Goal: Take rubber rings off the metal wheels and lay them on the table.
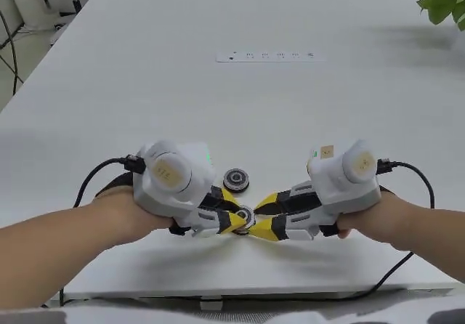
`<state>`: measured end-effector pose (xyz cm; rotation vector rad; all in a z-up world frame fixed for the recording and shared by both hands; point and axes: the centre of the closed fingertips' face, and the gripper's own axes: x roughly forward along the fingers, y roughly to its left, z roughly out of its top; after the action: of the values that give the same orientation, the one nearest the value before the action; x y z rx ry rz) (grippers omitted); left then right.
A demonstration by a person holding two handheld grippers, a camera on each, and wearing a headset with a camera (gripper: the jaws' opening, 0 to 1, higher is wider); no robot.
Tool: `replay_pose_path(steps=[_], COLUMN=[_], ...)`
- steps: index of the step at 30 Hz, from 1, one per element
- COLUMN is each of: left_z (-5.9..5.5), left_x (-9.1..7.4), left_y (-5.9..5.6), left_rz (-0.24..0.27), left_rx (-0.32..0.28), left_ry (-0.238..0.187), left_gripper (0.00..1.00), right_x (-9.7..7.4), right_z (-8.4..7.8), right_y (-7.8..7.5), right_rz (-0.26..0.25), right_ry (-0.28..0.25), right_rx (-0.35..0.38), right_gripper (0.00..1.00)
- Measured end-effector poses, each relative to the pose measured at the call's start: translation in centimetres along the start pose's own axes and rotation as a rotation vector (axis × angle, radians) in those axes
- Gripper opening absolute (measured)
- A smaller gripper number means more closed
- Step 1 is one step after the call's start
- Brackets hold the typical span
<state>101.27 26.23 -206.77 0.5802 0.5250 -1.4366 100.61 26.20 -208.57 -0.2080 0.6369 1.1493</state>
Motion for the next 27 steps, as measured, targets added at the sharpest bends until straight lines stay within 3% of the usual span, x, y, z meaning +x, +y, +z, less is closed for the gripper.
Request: replay_pose_path(steps=[18,21,24,27], left_z=[0.02,0.01,0.02,0.02], left_x=[-0.04,-0.05,-0.06,-0.06], left_y=[-0.06,-0.06,-0.09,-0.08], left_rz=[0.017,0.019,0.021,0.023], left_rx=[-0.003,-0.003,-0.002,-0.001], left_ry=[-0.005,-0.005,-0.005,-0.004], left_gripper=[0.08,0.08,0.08,0.08], right_x=[0.03,-0.03,-0.31,-0.26], right_z=[-0.15,-0.31,-0.46,-0.43], right_y=[0.04,0.01,-0.18,-0.10], right_rz=[-0.014,-0.016,-0.026,-0.026], right_ry=[0.024,0.032,0.037,0.043], right_rx=[-0.031,-0.039,-0.044,-0.041], right_gripper=[0.14,0.11,0.01,0.01])
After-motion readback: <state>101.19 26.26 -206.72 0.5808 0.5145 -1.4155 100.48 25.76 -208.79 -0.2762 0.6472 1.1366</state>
